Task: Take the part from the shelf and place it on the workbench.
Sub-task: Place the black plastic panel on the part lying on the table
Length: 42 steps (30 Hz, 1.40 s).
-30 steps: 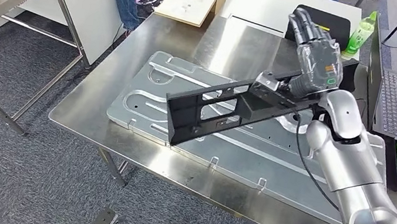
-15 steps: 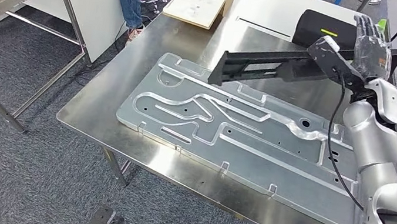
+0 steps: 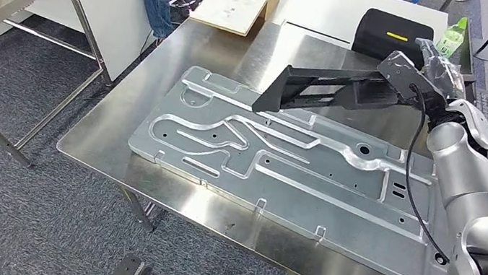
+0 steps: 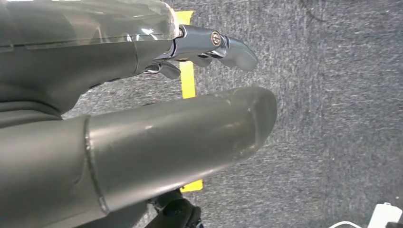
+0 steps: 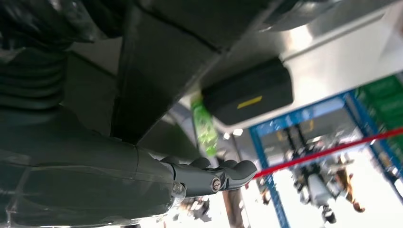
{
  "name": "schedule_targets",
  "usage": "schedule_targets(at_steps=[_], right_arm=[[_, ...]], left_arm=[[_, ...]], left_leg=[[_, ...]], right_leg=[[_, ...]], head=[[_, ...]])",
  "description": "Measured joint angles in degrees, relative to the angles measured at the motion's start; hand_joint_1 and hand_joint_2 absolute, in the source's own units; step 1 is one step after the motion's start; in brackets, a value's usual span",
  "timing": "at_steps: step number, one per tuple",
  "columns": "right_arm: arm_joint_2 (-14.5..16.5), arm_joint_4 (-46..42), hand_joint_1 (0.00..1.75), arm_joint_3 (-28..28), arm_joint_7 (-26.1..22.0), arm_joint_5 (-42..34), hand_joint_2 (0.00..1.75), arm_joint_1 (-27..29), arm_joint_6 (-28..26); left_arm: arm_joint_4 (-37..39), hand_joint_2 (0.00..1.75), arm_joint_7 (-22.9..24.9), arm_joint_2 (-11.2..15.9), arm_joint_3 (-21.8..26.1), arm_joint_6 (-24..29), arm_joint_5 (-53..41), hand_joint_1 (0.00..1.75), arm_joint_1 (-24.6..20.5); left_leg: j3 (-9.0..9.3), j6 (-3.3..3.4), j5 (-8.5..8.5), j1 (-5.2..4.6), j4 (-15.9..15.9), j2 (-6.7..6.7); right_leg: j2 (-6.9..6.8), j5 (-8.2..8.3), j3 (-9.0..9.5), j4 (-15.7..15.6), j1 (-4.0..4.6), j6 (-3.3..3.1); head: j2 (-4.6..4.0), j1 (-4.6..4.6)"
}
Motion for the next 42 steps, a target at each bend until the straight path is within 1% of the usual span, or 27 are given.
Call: schedule_targets(at_steps=[1,2,5,7,8,10,11,12,13,15,17,18,20,22,24,26,27,28,29,31,32,33,35,37,39,41,42], right_arm=[[0.11,0.08,0.00,0.00,-0.55,-0.42,0.00,-0.04,1.06],[0.17,0.15,0.00,0.00,-1.00,-0.78,0.00,-0.08,1.92],[0.33,0.31,0.00,0.02,-1.90,-1.62,0.00,-0.10,3.84],[0.43,0.31,0.00,0.03,-2.51,-2.45,0.00,-0.18,5.37],[0.44,0.30,0.00,0.04,-2.92,-2.99,0.00,-0.25,6.27],[0.46,0.35,0.00,0.08,-3.94,-4.30,0.00,-0.31,8.91],[0.46,0.43,0.00,0.13,-4.49,-5.02,0.00,-0.29,10.83],[0.47,0.51,0.00,0.21,-5.09,-5.89,0.00,-0.28,13.16],[0.45,0.60,0.00,0.31,-5.66,-6.90,0.00,-0.34,15.79],[0.40,0.69,0.00,0.50,-6.32,-9.26,0.00,-0.74,20.79],[0.33,0.91,0.00,0.74,-6.31,-11.94,0.00,-1.60,25.39],[0.28,1.08,0.00,0.92,-6.05,-13.12,0.00,-2.06,27.34],[0.17,1.50,0.00,1.46,-5.19,-15.24,0.00,-2.98,31.13],[0.09,1.90,0.00,2.25,-4.28,-17.22,0.00,-4.05,34.72],[0.01,2.29,0.00,3.11,-3.38,-18.86,0.00,-5.33,37.26],[-0.08,2.77,0.00,3.94,-2.58,-20.12,0.00,-6.34,38.76],[-0.11,3.01,0.00,4.40,-2.19,-20.71,0.00,-6.66,39.33],[-0.15,3.24,0.00,4.87,-1.79,-21.30,0.00,-6.90,39.86],[-0.20,3.44,0.00,5.32,-1.43,-21.82,0.00,-7.15,40.31],[-0.29,3.76,0.00,6.05,-0.85,-22.55,0.00,-7.79,40.86],[-0.38,3.93,0.00,6.30,-0.68,-22.84,0.00,-8.20,41.05],[-0.49,4.09,0.00,6.57,-0.52,-23.22,0.00,-8.61,41.34],[-0.81,4.43,0.00,7.42,0.05,-24.34,0.00,-9.43,42.63],[-1.16,4.69,0.00,8.75,1.31,-25.51,0.00,-10.45,44.70],[-1.50,5.01,0.00,10.67,3.41,-26.17,0.00,-12.29,46.90],[-1.73,5.54,0.00,13.21,5.69,-26.71,0.00,-14.52,48.61],[-1.78,5.82,0.00,14.41,6.49,-26.97,0.00,-15.43,49.09]], left_arm=[[0.00,0.00,-0.08,0.07,0.00,-0.01,0.09,0.00,-0.02],[0.00,0.00,-0.15,0.13,0.00,-0.01,0.17,0.00,-0.03],[0.00,0.00,-0.31,0.22,-0.01,-0.01,0.29,0.00,0.07],[0.00,0.00,-0.42,0.25,-0.03,-0.01,0.40,0.00,0.06],[0.00,0.00,-0.48,0.25,-0.04,-0.02,0.47,0.00,0.01],[0.00,0.00,-0.55,0.26,-0.05,-0.05,0.58,0.00,-0.01],[0.00,0.00,-0.57,0.26,-0.05,-0.09,0.59,0.00,0.06],[0.00,0.00,-0.59,0.26,-0.05,-0.14,0.60,0.00,0.15],[0.00,0.00,-0.62,0.26,-0.05,-0.20,0.62,0.00,0.23],[0.00,0.00,-0.73,0.26,-0.06,-0.34,0.66,0.00,0.27],[0.00,0.00,-0.87,0.31,-0.07,-0.44,0.72,0.00,0.25],[0.00,0.00,-0.94,0.34,-0.07,-0.46,0.75,0.00,0.30],[0.00,0.00,-1.06,0.40,-0.07,-0.51,0.79,0.00,0.45],[0.00,0.00,-1.18,0.49,-0.07,-0.58,0.81,0.00,0.57],[0.00,0.00,-1.26,0.57,-0.07,-0.63,0.83,0.00,0.63],[0.00,0.00,-1.28,0.59,-0.07,-0.67,0.86,0.00,0.78],[0.00,0.00,-1.30,0.60,-0.07,-0.71,0.88,0.00,0.89],[0.00,0.00,-1.32,0.61,-0.07,-0.75,0.91,0.00,0.96],[0.00,0.00,-1.35,0.63,-0.07,-0.78,0.96,0.00,1.00],[0.00,0.00,-1.41,0.71,-0.07,-0.80,1.15,0.00,0.99],[0.00,0.00,-1.45,0.75,-0.07,-0.80,1.25,0.00,0.97],[0.00,0.00,-1.49,0.79,-0.07,-0.81,1.36,0.00,1.01],[0.00,0.00,-1.57,0.81,-0.07,-0.82,1.48,0.00,1.18],[0.00,0.00,-1.65,0.81,-0.08,-0.85,1.61,0.00,1.27],[0.00,0.00,-1.77,0.79,-0.09,-0.91,1.79,0.00,1.24],[0.00,0.00,-1.87,0.79,-0.09,-0.95,1.94,0.00,1.37],[0.00,0.00,-1.90,0.79,-0.09,-0.96,1.98,0.00,1.50]], left_leg=[[1.74,0.32,1.50,-0.11,-3.77,0.00],[2.88,0.55,2.19,-0.23,-6.29,0.00],[3.59,0.91,2.16,-0.34,-8.00,0.01],[3.93,1.48,2.53,-0.13,-8.68,0.04],[4.10,1.75,2.70,0.01,-8.98,0.06],[4.16,1.97,2.75,0.03,-9.08,0.05],[4.16,1.99,2.72,0.03,-9.05,0.04],[4.18,1.98,2.69,0.04,-9.01,0.03],[4.20,1.94,2.64,0.08,-8.94,0.03],[4.26,1.64,2.38,0.14,-8.68,-0.01],[4.03,1.12,2.10,-0.06,-8.30,-0.08],[3.90,0.84,2.05,-0.17,-8.20,-0.11],[3.80,0.33,2.10,-0.27,-8.23,-0.11],[3.41,-0.22,1.17,-0.21,-7.16,-0.05],[1.20,-0.64,-1.89,-0.09,-1.96,0.01],[-2.24,-0.85,-5.19,0.01,5.74,0.03],[-3.32,-0.86,-5.70,0.05,8.07,0.03],[-3.40,-0.78,-5.09,0.06,8.21,0.03],[-2.42,-0.60,-3.53,0.06,6.13,0.03],[1.41,-0.02,0.15,-0.04,-1.64,0.02],[2.93,0.22,1.14,-0.13,-4.81,0.01],[3.82,0.39,1.50,-0.23,-6.73,-0.01],[4.08,0.67,1.45,-0.36,-7.62,-0.04],[4.37,1.34,1.92,-0.20,-8.29,0.04],[4.56,1.96,2.35,-0.01,-8.92,0.11],[4.50,2.13,2.40,-0.03,-8.95,0.10],[4.51,2.12,2.39,-0.03,-8.93,0.09]], right_leg=[[0.07,-0.12,0.01,0.11,0.14,0.14],[0.12,-0.17,-0.06,0.18,0.22,0.32],[0.20,-0.12,-0.33,0.11,0.25,1.19],[0.21,-1.14,-0.73,1.28,0.05,1.83],[0.22,-2.44,-1.59,3.29,-0.03,2.12],[0.23,-5.84,-4.83,10.26,-0.17,2.66],[0.23,-6.95,-6.50,13.55,-0.24,2.89],[0.22,-7.04,-7.49,15.28,-0.35,3.06],[0.21,-6.01,-7.44,14.83,-0.47,3.18],[0.15,-1.97,-4.48,8.16,-0.80,3.32],[0.17,0.23,-1.55,1.85,-0.70,3.05],[0.21,0.36,-1.02,0.53,-0.58,2.78],[0.33,0.26,-1.07,0.38,-0.46,1.96],[0.32,0.42,-0.96,0.19,-0.67,1.12],[0.27,0.50,-0.78,0.02,-0.74,0.41],[0.29,0.44,-0.76,0.07,-0.54,0.09],[0.32,0.40,-0.72,0.12,-0.44,0.03],[0.36,0.35,-0.66,0.18,-0.35,0.00],[0.41,0.29,-0.56,0.25,-0.28,0.00],[0.49,0.09,-0.42,0.42,-0.07,0.18],[0.51,0.02,-0.47,0.53,0.05,0.34],[0.51,0.01,-0.53,0.57,0.14,0.58],[0.52,0.18,-0.58,0.39,0.17,1.20],[0.51,-0.32,-0.72,0.75,-0.04,1.81],[0.48,-3.05,-2.49,4.83,-0.19,2.20],[0.46,-6.60,-5.88,12.28,-0.20,2.53],[0.45,-7.36,-7.18,15.01,-0.22,2.66]], head=[[0.00,0.00],[0.00,0.00],[0.00,0.00],[0.00,0.02],[0.00,0.04],[0.00,0.04],[0.00,0.05],[0.00,0.04],[0.00,0.04],[0.00,0.04],[0.00,0.03],[0.00,0.03],[0.00,0.00],[0.00,0.00],[0.00,-0.01],[0.00,-0.02],[0.00,-0.02],[0.00,-0.02],[0.00,-0.02],[0.00,-0.01],[0.00,0.00],[0.00,0.01],[0.00,0.02],[0.00,0.02],[0.00,0.03],[0.00,0.03],[0.00,0.03]])
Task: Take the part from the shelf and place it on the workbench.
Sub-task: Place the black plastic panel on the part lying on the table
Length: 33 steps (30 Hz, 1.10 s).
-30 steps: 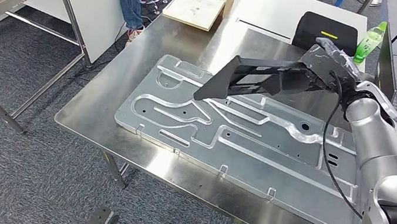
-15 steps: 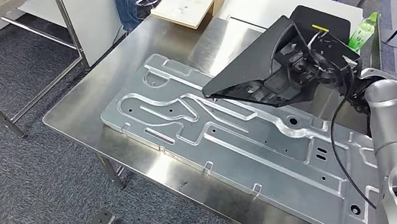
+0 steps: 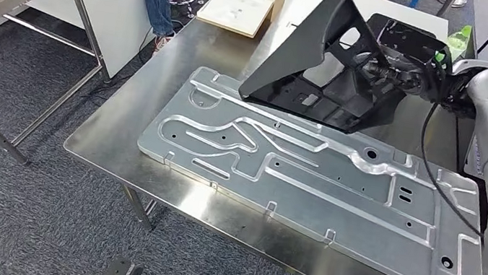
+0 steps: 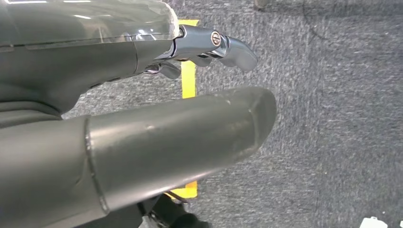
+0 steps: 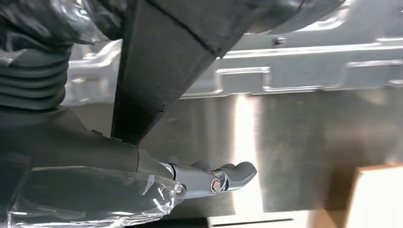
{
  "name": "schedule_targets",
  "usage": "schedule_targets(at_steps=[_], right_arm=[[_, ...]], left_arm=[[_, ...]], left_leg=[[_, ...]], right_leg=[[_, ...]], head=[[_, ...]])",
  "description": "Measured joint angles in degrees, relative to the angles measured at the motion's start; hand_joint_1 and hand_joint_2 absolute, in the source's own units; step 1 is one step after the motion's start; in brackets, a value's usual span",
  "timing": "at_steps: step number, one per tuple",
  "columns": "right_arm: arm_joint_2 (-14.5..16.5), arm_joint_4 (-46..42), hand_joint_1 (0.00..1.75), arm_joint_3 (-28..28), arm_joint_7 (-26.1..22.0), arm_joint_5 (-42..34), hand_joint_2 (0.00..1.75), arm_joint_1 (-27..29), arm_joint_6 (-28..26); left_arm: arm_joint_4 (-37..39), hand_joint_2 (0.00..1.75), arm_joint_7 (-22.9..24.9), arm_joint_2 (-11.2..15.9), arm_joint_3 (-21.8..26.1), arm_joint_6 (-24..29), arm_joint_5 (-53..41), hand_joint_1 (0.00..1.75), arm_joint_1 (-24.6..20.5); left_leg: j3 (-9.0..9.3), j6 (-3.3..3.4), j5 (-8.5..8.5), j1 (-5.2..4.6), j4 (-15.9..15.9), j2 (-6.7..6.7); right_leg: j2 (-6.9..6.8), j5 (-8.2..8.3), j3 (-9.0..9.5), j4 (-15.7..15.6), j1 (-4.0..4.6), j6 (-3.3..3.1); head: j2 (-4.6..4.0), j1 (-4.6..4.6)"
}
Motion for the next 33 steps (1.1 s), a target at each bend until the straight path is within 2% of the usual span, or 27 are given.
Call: schedule_targets(at_steps=[1,2,4,5,6,7,8,10,12,14,15,16,17,19,20,21,22,24,26,27,29,30,31,32,33], right_arm=[[-0.01,0.26,0.00,0.96,0.54,-0.21,0.00,-0.74,0.28],[-0.01,0.45,0.00,1.68,0.85,-0.31,0.00,-1.37,0.38],[-0.01,0.72,0.00,2.55,1.07,-0.37,0.00,-2.50,0.44],[0.01,0.83,0.00,2.88,1.10,-0.40,0.00,-3.00,0.49],[0.02,0.95,0.00,3.17,1.12,-0.43,0.00,-3.39,0.55],[0.04,1.08,0.00,3.43,1.15,-0.45,0.00,-3.63,0.60],[0.05,1.20,0.00,3.67,1.23,-0.46,0.00,-3.80,0.64],[0.15,1.33,0.00,4.53,2.01,-0.41,0.00,-4.40,1.12],[0.61,1.68,0.00,6.56,4.81,-0.42,0.00,-6.31,3.42],[1.75,2.66,0.00,9.43,9.32,-0.98,0.00,-9.34,7.46],[2.50,3.29,0.00,10.83,11.62,-1.55,0.00,-10.96,9.44],[3.33,3.95,0.00,12.14,13.65,-2.25,0.00,-12.52,11.12],[4.08,4.54,0.00,13.28,15.45,-2.96,0.00,-14.07,12.56],[5.52,5.53,0.00,15.28,18.16,-4.12,0.00,-17.19,15.27],[6.15,6.10,0.00,16.46,19.21,-4.64,0.00,-18.89,16.74],[6.82,6.80,0.00,17.84,20.11,-5.21,0.00,-20.62,18.29],[7.54,7.64,0.00,19.33,20.94,-5.86,0.00,-22.31,19.79],[8.93,9.79,0.00,21.82,22.33,-7.14,0.00,-25.76,22.63],[10.47,12.66,0.00,23.13,23.25,-7.97,0.00,-29.55,25.37],[11.27,14.36,0.00,23.47,23.56,-8.16,0.00,-31.55,26.67],[12.65,17.65,0.00,23.86,24.39,-8.27,0.00,-34.95,28.66],[13.12,19.06,0.00,23.95,25.25,-8.34,0.00,-36.12,29.24],[13.48,20.17,0.00,23.87,26.52,-8.40,0.00,-36.96,29.54],[13.73,21.06,0.00,23.63,28.01,-8.43,0.00,-37.63,29.67],[13.94,21.78,0.00,23.26,29.51,-8.15,0.00,-38.23,29.71]], left_arm=[[0.00,0.00,-0.01,0.00,0.00,-0.01,0.04,0.00,0.12],[0.00,0.00,-0.02,-0.01,0.00,-0.02,0.07,0.00,0.20],[0.00,0.00,-0.03,-0.03,0.00,-0.04,0.10,0.00,0.23],[0.00,0.00,-0.04,-0.03,0.00,-0.04,0.11,0.00,0.21],[0.00,0.00,-0.07,-0.02,0.00,-0.04,0.13,0.00,0.20],[0.00,0.00,-0.09,-0.02,0.00,-0.04,0.13,0.00,0.22],[0.00,0.00,-0.11,-0.01,0.00,-0.04,0.15,0.00,0.25],[0.00,0.00,-0.17,0.00,0.01,-0.04,0.33,0.00,0.32],[0.00,0.00,-0.30,0.01,0.02,-0.04,0.62,0.00,0.35],[0.00,0.00,-0.42,0.01,0.02,-0.05,0.85,0.00,0.47],[0.00,0.00,-0.47,0.01,0.02,-0.07,0.98,0.00,0.57],[0.00,0.00,-0.55,0.01,0.02,-0.08,1.14,0.00,0.65],[0.00,0.00,-0.64,0.01,0.02,-0.10,1.34,0.00,0.71],[0.00,0.00,-0.86,0.01,0.02,-0.09,1.73,0.00,0.79],[0.00,0.00,-0.98,0.01,0.02,-0.07,1.93,0.00,0.83],[0.00,0.00,-1.12,0.01,0.02,-0.04,2.15,0.00,0.86],[0.00,0.00,-1.28,-0.01,0.02,0.00,2.40,0.00,0.94],[0.00,0.00,-1.64,-0.04,0.02,0.04,2.88,0.00,1.23],[0.00,0.00,-1.95,-0.19,0.04,0.06,3.32,0.00,1.58],[0.00,0.00,-2.04,-0.32,0.06,0.06,3.49,0.00,1.67],[0.00,0.00,-2.11,-0.62,0.10,0.01,3.71,0.00,1.81],[0.00,0.00,-2.11,-0.78,0.11,-0.04,3.74,0.00,1.93],[0.00,0.00,-2.11,-0.93,0.13,-0.10,3.76,0.00,2.08],[0.00,0.00,-2.10,-1.11,0.13,-0.15,3.77,0.00,2.23],[0.00,0.00,-2.10,-1.27,0.14,-0.18,3.77,0.00,2.34]], left_leg=[[0.04,-0.02,-0.03,0.01,0.03,0.00],[0.10,-0.08,-0.08,0.03,0.07,-0.02],[0.22,-0.36,-0.28,0.02,0.21,-0.08],[0.18,-0.57,-0.37,-0.07,0.33,-0.13],[0.10,-0.81,-0.41,-0.15,0.39,-0.15],[0.01,-1.05,-0.40,-0.22,0.39,-0.17],[-0.03,-1.31,-0.35,-0.25,0.35,-0.17],[-0.28,-1.93,-0.85,-0.30,0.73,-0.15],[-1.91,-2.58,-3.46,-0.25,4.56,-0.11],[-5.14,-3.04,-7.21,0.01,12.06,-0.07],[-6.57,-3.19,-8.26,0.12,15.23,-0.06],[-7.27,-3.26,-8.26,0.17,16.70,-0.06],[-6.94,-3.23,-7.12,0.18,15.93,-0.05],[-3.92,-2.81,-2.98,0.15,8.94,-0.04],[-2.20,-2.53,-1.48,0.05,5.19,-0.04],[-1.02,-2.28,-0.71,-0.05,2.58,-0.03],[-0.44,-2.09,-0.60,-0.16,1.23,-0.04],[-0.22,-1.79,-0.72,-0.23,0.77,-0.11],[-0.11,-1.23,-0.38,-0.07,0.18,-0.11],[-0.06,-0.94,-0.21,0.03,-0.10,-0.08],[-0.03,-0.64,-0.14,0.10,-0.23,-0.06],[0.02,-0.58,-0.18,0.12,-0.20,-0.07],[0.11,-0.54,-0.25,0.14,-0.15,-0.08],[0.23,-0.54,-0.34,0.17,-0.08,-0.12],[0.38,-0.60,-0.47,0.19,0.02,-0.17]], right_leg=[[-0.02,0.36,-0.44,0.81,-0.05,0.08],[-0.05,1.84,0.28,-0.76,-0.12,0.09],[-0.12,5.82,4.01,-8.43,-0.25,-0.10],[-0.12,7.08,5.69,-12.01,-0.15,-0.29],[-0.10,7.64,6.72,-14.27,-0.01,-0.50],[-0.06,7.53,7.03,-15.08,0.16,-0.71],[-0.01,7.57,6.98,-15.25,0.30,-0.93],[-0.07,7.78,7.08,-15.48,-0.05,-1.55],[-0.19,8.01,7.16,-15.78,-0.41,-2.30],[-0.12,8.01,7.02,-15.70,-0.31,-2.71],[-0.02,7.97,6.98,-15.63,-0.25,-2.77],[0.07,7.90,7.00,-15.54,-0.21,-2.81],[0.15,7.80,7.05,-15.43,-0.17,-2.81],[0.19,7.52,7.16,-15.17,-0.10,-2.71],[0.19,7.39,7.11,-15.01,0.04,-2.57],[0.19,7.33,7.02,-14.91,0.15,-2.39],[0.17,7.29,6.92,-14.86,0.22,-2.17],[0.09,7.29,6.82,-14.92,0.28,-1.63],[-0.02,6.06,6.42,-13.82,0.12,-1.15],[-0.05,4.50,5.65,-11.83,0.05,-0.93],[-0.10,0.51,2.93,-4.95,-0.04,-0.59],[-0.10,-0.79,1.55,-1.57,-0.08,-0.42],[-0.10,-1.02,0.74,0.36,-0.15,-0.29],[-0.12,-0.07,0.87,0.16,-0.24,-0.23],[-0.14,1.83,1.99,-2.25,-0.33,-0.25]], head=[[0.00,0.00],[0.00,0.01],[0.00,0.01],[0.00,0.00],[0.00,-0.01],[0.00,-0.02],[0.00,-0.02],[0.00,-0.02],[0.00,-0.03],[0.00,-0.04],[0.00,-0.03],[0.00,-0.03],[0.00,-0.03],[0.00,-0.02],[0.00,-0.02],[0.00,-0.02],[0.00,-0.01],[0.00,-0.01],[0.00,0.00],[0.00,0.01],[0.00,0.01],[0.00,0.01],[0.00,0.01],[0.00,0.01],[0.00,0.01]])
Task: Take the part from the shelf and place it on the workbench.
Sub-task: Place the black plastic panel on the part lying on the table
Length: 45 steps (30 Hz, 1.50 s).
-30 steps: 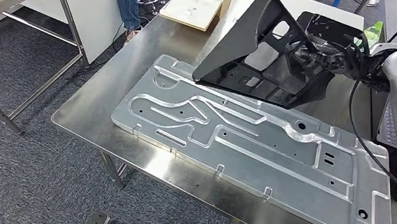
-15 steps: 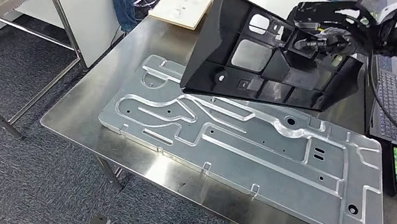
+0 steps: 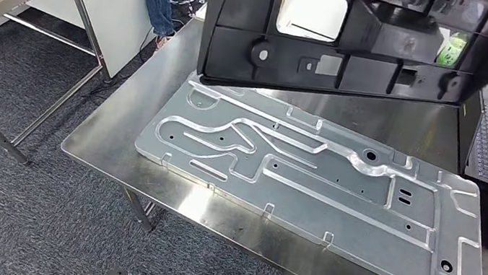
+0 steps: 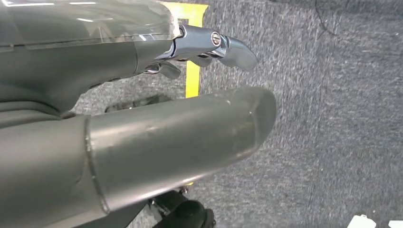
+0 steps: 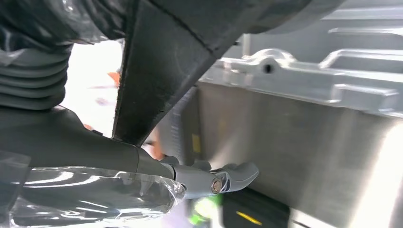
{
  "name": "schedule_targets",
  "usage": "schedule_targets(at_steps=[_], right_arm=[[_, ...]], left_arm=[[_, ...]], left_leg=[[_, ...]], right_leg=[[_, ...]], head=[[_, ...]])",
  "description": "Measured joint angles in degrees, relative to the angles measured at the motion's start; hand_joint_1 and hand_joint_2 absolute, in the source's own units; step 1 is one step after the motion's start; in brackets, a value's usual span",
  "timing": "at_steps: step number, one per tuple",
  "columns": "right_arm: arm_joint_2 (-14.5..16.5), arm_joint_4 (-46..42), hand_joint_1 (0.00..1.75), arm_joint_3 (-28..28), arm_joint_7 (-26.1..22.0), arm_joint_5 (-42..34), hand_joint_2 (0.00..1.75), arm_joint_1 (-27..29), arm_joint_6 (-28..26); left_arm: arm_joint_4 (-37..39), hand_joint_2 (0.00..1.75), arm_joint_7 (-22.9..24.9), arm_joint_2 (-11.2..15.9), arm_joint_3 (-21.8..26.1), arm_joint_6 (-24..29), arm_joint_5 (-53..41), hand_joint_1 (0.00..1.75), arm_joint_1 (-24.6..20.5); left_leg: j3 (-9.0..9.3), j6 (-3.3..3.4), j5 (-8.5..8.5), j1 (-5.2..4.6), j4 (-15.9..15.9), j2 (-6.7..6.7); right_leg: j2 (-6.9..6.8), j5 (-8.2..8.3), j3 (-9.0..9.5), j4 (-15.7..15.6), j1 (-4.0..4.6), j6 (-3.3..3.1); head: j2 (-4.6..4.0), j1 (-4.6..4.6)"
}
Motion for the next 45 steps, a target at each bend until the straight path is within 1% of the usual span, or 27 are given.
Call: schedule_targets(at_steps=[1,3,5,8,10,12,13,14,15,17,19,21,23,25,27,28,29,30,32,33,34,36,39,40,43,44,45], right_arm=[[0.17,0.58,0.00,-0.49,1.14,0.53,0.00,-0.56,0.01],[0.46,1.44,0.00,-1.54,2.09,1.74,0.00,-1.44,0.01],[0.74,2.05,0.00,-2.47,2.16,2.39,0.00,-1.82,0.01],[1.03,2.69,0.00,-3.35,1.78,3.96,0.00,-2.08,0.01],[1.37,2.95,0.00,-4.09,0.80,6.02,0.00,-2.27,0.01],[1.78,3.20,0.00,-4.94,-0.88,8.83,0.00,-2.26,0.01],[1.94,3.35,0.00,-5.30,-2.04,10.48,0.00,-2.16,0.01],[2.04,3.48,0.00,-5.52,-3.10,11.94,0.00,-2.05,0.00],[2.10,3.60,0.00,-5.73,-4.30,13.51,0.00,-1.97,-0.09],[2.15,3.78,0.00,-6.02,-7.74,17.25,0.00,-1.93,-0.93],[2.14,3.79,0.00,-6.10,-13.57,22.37,0.00,-1.71,-2.86],[1.94,2.94,0.00,-5.62,-20.41,28.16,0.00,-0.80,-5.74],[1.49,1.66,0.00,-4.73,-24.65,31.88,0.00,0.24,-8.21],[0.94,0.72,0.00,-4.06,-26.51,33.09,0.00,0.92,-10.37],[-0.40,-1.79,0.00,-3.20,-29.55,35.12,0.00,2.67,-17.12],[-1.55,-3.97,0.00,-2.37,-31.56,37.25,0.00,4.18,-23.89],[-2.88,-6.32,0.00,-1.28,-33.44,39.82,0.00,5.89,-32.69],[-4.28,-8.54,0.00,0.04,-34.93,42.64,0.00,7.53,-43.33],[-6.75,-11.53,0.00,2.49,-36.28,46.30,0.00,9.64,-63.62],[-7.82,-12.67,0.00,3.43,-36.61,47.14,0.00,10.11,-71.36],[-8.68,-13.74,0.00,4.14,-36.80,47.56,0.00,10.34,-76.25],[-10.21,-16.07,0.00,5.53,-36.55,49.13,0.00,10.66,-79.38],[-12.59,-19.80,0.00,7.66,-34.85,52.67,0.00,11.51,-80.03],[-13.30,-20.81,0.00,8.08,-34.28,53.30,0.00,11.71,-80.74],[-14.56,-22.98,0.00,8.80,-33.53,53.73,0.00,12.09,-81.91],[-14.81,-23.50,0.00,9.00,-33.51,53.78,0.00,12.34,-82.01],[-15.04,-23.92,0.00,9.13,-33.51,53.81,0.00,12.59,-82.06]], left_arm=[[0.00,0.00,0.01,-0.15,0.01,-0.02,0.01,0.00,0.07],[0.00,0.00,0.01,-0.36,0.02,-0.02,0.02,0.00,0.10],[0.00,0.00,0.01,-0.47,0.03,-0.03,0.02,0.00,0.10],[0.00,0.00,-0.01,-0.56,0.05,-0.02,0.07,0.00,0.11],[0.00,0.00,-0.06,-0.55,0.11,0.01,0.22,0.00,0.11],[0.00,0.00,-0.14,-0.54,0.27,0.10,0.46,0.00,0.10],[0.00,0.00,-0.19,-0.52,0.39,0.17,0.59,0.00,0.11],[0.00,0.00,-0.21,-0.51,0.50,0.24,0.73,0.00,0.11],[0.00,0.00,-0.25,-0.49,0.60,0.29,0.84,0.00,0.11],[0.00,0.00,-0.34,-0.41,0.79,0.48,1.05,0.00,0.10],[0.00,0.00,-0.50,-0.33,1.02,0.77,1.26,0.00,0.08],[0.00,0.00,-0.67,-0.25,1.25,1.03,1.61,0.00,0.08],[0.00,0.00,-0.78,-0.17,1.45,1.16,1.97,0.00,0.06],[0.00,0.00,-0.83,-0.11,1.57,1.26,2.15,0.00,0.03],[0.00,0.00,-0.83,-0.08,1.74,1.57,2.23,0.00,0.05],[0.00,0.00,-0.78,-0.08,1.86,1.83,2.27,0.00,0.07],[0.00,0.00,-0.71,-0.08,1.98,2.05,2.26,0.00,0.10],[0.00,0.00,-0.60,-0.10,2.06,2.23,2.20,0.00,0.10],[0.00,0.00,-0.34,-0.18,2.10,2.46,1.97,0.00,0.07],[0.00,0.00,-0.22,-0.26,2.11,2.58,1.86,0.00,0.05],[0.00,0.00,-0.11,-0.31,2.13,2.68,1.79,0.00,0.02],[0.00,0.00,0.04,-0.41,2.14,2.90,1.74,0.00,-0.02],[0.00,0.00,0.05,-0.51,2.14,3.20,1.75,0.00,-0.10],[0.00,0.00,0.04,-0.51,2.14,3.28,1.76,0.00,-0.09],[0.00,0.00,0.05,-0.51,2.16,3.39,1.78,0.00,0.04],[0.00,0.00,0.05,-0.51,2.17,3.40,1.79,0.00,0.04],[0.00,0.00,0.05,-0.51,2.17,3.42,1.80,0.00,0.03]], left_leg=[[0.13,-0.13,-0.16,0.01,0.10,-0.04],[0.18,-0.54,-0.44,-0.19,0.33,-0.04],[0.12,-1.00,-0.50,-0.35,0.41,0.09],[-0.09,-1.74,-1.11,-0.33,0.94,0.21],[-1.77,-2.20,-3.72,-0.23,5.02,0.23],[-5.19,-2.50,-7.27,-0.09,12.82,0.23],[-6.67,-2.58,-8.15,-0.04,15.89,0.23],[-7.37,-2.59,-8.00,-0.03,17.11,0.23],[-6.88,-2.52,-6.68,-0.03,15.84,0.23],[-3.47,-2.20,-2.61,-0.03,8.21,0.24],[-0.60,-1.88,-0.58,-0.16,2.01,0.20],[-0.07,-1.60,-0.60,-0.34,0.79,0.14],[0.02,-0.94,-0.24,-0.17,0.38,0.16],[0.14,-0.20,0.17,0.02,-0.17,0.20],[0.12,0.08,0.25,-0.02,-0.23,0.22],[0.12,0.11,0.24,-0.03,-0.20,0.21],[0.14,0.13,0.22,-0.04,-0.14,0.20],[0.15,0.14,0.20,-0.05,-0.05,0.15],[0.14,0.08,0.10,-0.12,0.14,-0.01],[0.06,-0.03,0.02,-0.28,0.24,-0.08],[-0.03,-0.18,-0.03,-0.40,0.31,-0.09],[-0.08,-0.60,-0.07,-0.51,0.31,-0.06],[-0.50,-1.46,-1.13,-0.44,1.37,0.01],[-1.37,-1.75,-2.45,-0.41,3.35,0.05],[-6.27,-2.36,-7.52,-0.07,14.58,0.13],[-7.38,-2.46,-7.93,-0.01,16.90,0.14],[-7.47,-2.48,-7.17,0.02,16.92,0.14]], right_leg=[[-0.04,2.24,1.77,-3.92,-0.05,-0.10],[-0.04,4.77,4.86,-10.59,0.21,-0.43],[0.14,4.81,5.61,-12.50,0.53,-0.78],[0.19,5.05,5.70,-12.94,0.24,-1.62],[0.10,5.23,5.86,-13.23,-0.04,-2.26],[0.10,5.21,5.87,-13.19,0.05,-2.52],[0.11,5.19,5.89,-13.15,0.11,-2.55],[0.13,5.15,5.91,-13.10,0.14,-2.56],[0.14,5.11,5.96,-13.04,0.16,-2.54],[0.16,4.91,6.06,-12.88,0.18,-2.38],[0.26,4.80,5.90,-12.66,0.37,-1.98],[0.37,4.95,5.73,-12.72,0.53,-1.41],[0.34,4.66,5.61,-12.55,0.41,-0.82],[0.26,2.41,4.13,-9.19,0.26,-0.32],[0.20,-1.00,0.82,-2.03,0.19,0.09],[0.18,-2.05,-0.81,1.27,0.15,0.26],[0.16,-2.01,-1.66,2.73,0.11,0.33],[0.14,-0.88,-1.44,1.97,0.07,0.28],[0.10,3.21,1.69,-5.21,0.11,-0.14],[0.08,4.75,3.43,-9.01,0.28,-0.39],[0.08,5.62,4.58,-11.62,0.46,-0.61],[0.19,5.74,5.21,-13.08,0.86,-0.91],[0.07,6.03,5.56,-13.77,0.54,-1.79],[-0.05,6.16,5.66,-14.00,0.35,-2.10],[-0.08,6.17,5.65,-13.97,0.28,-2.50],[0.03,6.12,5.67,-13.89,0.29,-2.54],[0.16,6.03,5.69,-13.76,0.28,-2.53]], head=[[0.00,0.01],[0.00,-0.01],[0.00,-0.02],[0.00,-0.02],[0.00,-0.04],[0.00,-0.04],[0.00,-0.03],[0.00,-0.03],[0.00,-0.03],[0.00,-0.03],[0.00,-0.02],[0.00,-0.03],[0.00,-0.02],[0.00,-0.01],[0.00,0.00],[0.00,-0.01],[0.00,0.00],[0.00,0.01],[0.00,0.01],[0.00,-0.01],[0.00,-0.02],[0.00,-0.03],[0.00,-0.03],[0.00,-0.03],[0.00,-0.05],[0.00,-0.05],[0.00,-0.04]])
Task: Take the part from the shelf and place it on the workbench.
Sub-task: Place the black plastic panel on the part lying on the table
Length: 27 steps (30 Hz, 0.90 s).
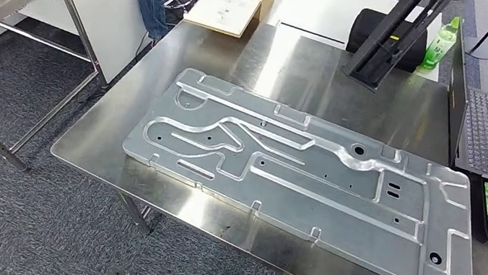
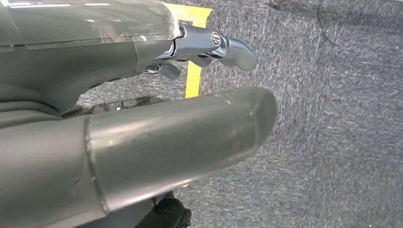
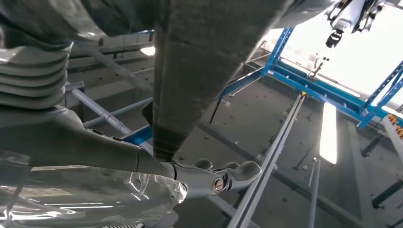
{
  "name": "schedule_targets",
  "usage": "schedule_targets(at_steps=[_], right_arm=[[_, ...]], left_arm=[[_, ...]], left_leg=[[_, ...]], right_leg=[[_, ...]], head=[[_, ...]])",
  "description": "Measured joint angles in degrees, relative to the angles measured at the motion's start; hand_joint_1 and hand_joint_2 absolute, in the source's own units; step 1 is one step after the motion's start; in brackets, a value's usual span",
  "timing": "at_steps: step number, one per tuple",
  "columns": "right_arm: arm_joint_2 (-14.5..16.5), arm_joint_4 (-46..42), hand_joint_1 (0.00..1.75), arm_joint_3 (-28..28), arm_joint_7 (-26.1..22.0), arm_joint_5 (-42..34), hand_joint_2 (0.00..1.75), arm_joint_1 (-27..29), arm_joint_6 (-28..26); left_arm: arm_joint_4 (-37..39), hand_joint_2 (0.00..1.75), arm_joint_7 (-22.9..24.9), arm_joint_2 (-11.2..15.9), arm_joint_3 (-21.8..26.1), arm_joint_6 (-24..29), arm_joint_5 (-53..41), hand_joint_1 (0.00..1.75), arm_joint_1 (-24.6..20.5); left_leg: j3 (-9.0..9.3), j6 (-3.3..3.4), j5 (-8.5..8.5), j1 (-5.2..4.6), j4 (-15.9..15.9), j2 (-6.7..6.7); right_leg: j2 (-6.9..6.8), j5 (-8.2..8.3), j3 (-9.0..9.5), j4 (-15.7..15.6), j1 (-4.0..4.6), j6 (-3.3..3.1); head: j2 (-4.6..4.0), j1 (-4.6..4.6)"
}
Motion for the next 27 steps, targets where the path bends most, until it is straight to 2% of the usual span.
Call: schedule_targets(at_steps=[1,3,4,5,8,10,11,13,14,15,16,18,19,20,22,24,26,27], right_arm=[[-0.22,-0.37,0.00,0.09,0.00,0.02,0.00,0.19,-0.03],[-0.64,-0.93,0.00,0.16,0.01,0.09,0.00,0.31,-0.09],[-0.88,-1.12,0.00,0.19,0.01,0.13,0.00,0.27,-0.13],[-1.09,-1.31,0.00,0.20,0.02,0.17,0.00,0.25,-0.17],[-1.60,-1.75,0.00,0.39,0.02,0.21,0.00,0.36,-0.22],[-2.05,-1.96,0.00,0.47,0.05,0.32,0.00,0.39,-0.36],[-2.25,-2.10,0.00,0.51,0.14,0.50,0.00,0.40,-0.57],[-2.61,-2.28,0.00,0.75,0.47,0.83,0.00,0.45,-0.49],[-2.74,-2.28,0.00,0.90,0.62,0.62,0.00,0.50,0.63],[-2.86,-2.18,0.00,1.03,0.70,0.22,0.00,0.53,2.56],[-2.90,-2.03,0.00,1.11,0.72,-0.26,0.00,0.55,4.81],[-2.94,-1.65,0.00,1.19,0.66,-1.12,0.00,0.48,8.51],[-2.99,-1.52,0.00,1.22,0.45,-1.35,0.00,0.38,9.58],[-3.16,-1.44,0.00,1.28,0.08,-1.36,0.00,0.28,10.41],[-3.87,-1.46,0.00,1.64,-0.63,-2.21,0.00,0.16,11.95],[-4.88,-1.71,0.00,1.45,0.35,-7.87,0.00,0.63,12.86],[-6.02,-2.47,0.00,-0.82,2.56,-16.52,0.00,1.80,12.28],[-6.46,-2.86,0.00,-2.66,3.77,-20.33,0.00,2.61,11.77]], left_arm=[[0.00,0.00,0.00,0.00,0.01,0.01,0.01,0.00,-0.02],[0.00,0.00,0.00,0.01,0.01,0.02,0.01,0.00,-0.04],[0.00,0.00,-0.01,0.01,0.01,0.02,0.01,0.00,-0.08],[0.00,0.00,-0.01,0.01,0.01,0.03,0.01,0.00,-0.12],[0.00,0.00,-0.01,-0.01,0.02,0.03,0.02,0.00,-0.14],[0.00,0.00,-0.01,-0.02,0.04,0.04,0.06,0.00,-0.16],[0.00,0.00,-0.02,-0.02,0.05,0.04,0.08,0.00,-0.20],[0.00,0.00,-0.01,-0.02,0.07,0.05,0.09,0.00,-0.29],[0.00,0.00,-0.02,-0.02,0.08,0.05,0.13,0.00,-0.29],[0.00,0.00,-0.02,-0.02,0.08,0.05,0.19,0.00,-0.28],[0.00,0.00,-0.02,-0.02,0.09,0.04,0.24,0.00,-0.26],[0.00,0.00,-0.02,-0.02,0.12,0.01,0.30,0.00,-0.26],[0.00,0.00,-0.02,-0.02,0.14,-0.01,0.30,0.00,-0.29],[0.00,0.00,-0.02,-0.02,0.15,-0.03,0.29,0.00,-0.31],[0.00,0.00,-0.01,-0.02,0.16,-0.13,0.22,0.00,-0.31],[0.00,0.00,0.07,-0.01,0.16,-0.40,0.02,0.00,-0.26],[0.00,0.00,0.19,-0.01,0.15,-0.66,-0.18,0.00,-0.29],[0.00,0.00,0.25,-0.01,0.14,-0.74,-0.21,0.00,-0.30]], left_leg=[[0.99,0.07,1.74,0.00,-2.37,0.01],[4.59,0.43,5.55,-0.06,-10.17,0.01],[6.03,0.65,6.55,-0.15,-13.39,-0.02],[6.81,0.86,6.88,-0.25,-15.20,-0.05],[7.06,1.63,7.00,-0.37,-16.31,-0.14],[7.28,2.30,7.41,-0.19,-16.93,-0.09],[7.37,2.55,7.55,-0.09,-17.16,-0.03],[7.36,2.76,7.56,-0.11,-17.17,0.03],[7.37,2.80,7.53,-0.11,-17.14,0.03],[7.40,2.82,7.49,-0.10,-17.09,0.00],[7.43,2.80,7.44,-0.08,-17.02,-0.05],[7.47,2.59,7.27,-0.06,-16.82,-0.16],[7.40,2.38,7.15,-0.17,-16.63,-0.20],[7.30,2.13,7.09,-0.26,-16.52,-0.22],[7.17,1.62,7.08,-0.39,-16.46,-0.23],[7.01,1.10,6.64,-0.35,-16.18,-0.17],[5.60,0.65,4.33,-0.32,-12.74,-0.06],[4.12,0.52,2.48,-0.25,-9.20,0.00]], right_leg=[[0.11,-0.12,0.03,0.17,0.00,0.07],[0.24,-0.46,0.00,0.55,0.07,0.37],[0.29,-0.59,-0.14,0.78,0.15,0.59],[0.30,-0.60,-0.30,0.88,0.22,0.86],[0.27,-0.46,-0.55,0.75,0.20,1.79],[0.17,-1.90,-1.30,2.52,0.08,2.27],[0.14,-3.49,-2.40,5.03,0.02,2.47],[0.10,-6.95,-5.79,12.34,-0.01,2.80],[0.09,-7.72,-7.16,15.16,-0.07,2.93],[0.08,-7.44,-7.74,16.19,-0.16,3.01],[0.05,-6.08,-7.23,14.94,-0.26,3.03],[-0.09,-2.23,-3.87,7.69,-0.41,2.85],[-0.15,-0.93,-2.25,4.16,-0.31,2.67],[-0.15,-0.30,-1.22,1.87,-0.16,2.46],[-0.06,-0.25,-0.86,0.82,0.19,2.02],[-0.06,-0.07,-0.75,0.62,-0.05,1.38],[-0.19,0.12,-0.56,0.30,-0.36,0.73],[-0.20,0.12,-0.54,0.27,-0.31,0.56]], head=[[0.00,0.00],[0.00,0.01],[0.00,0.01],[0.00,0.01],[0.00,0.01],[0.00,0.04],[0.00,0.05],[0.00,0.05],[0.00,0.05],[0.00,0.05],[0.00,0.06],[0.00,0.06],[0.00,0.04],[0.00,0.04],[0.00,0.03],[0.00,0.03],[0.00,0.01],[0.00,-0.01]])
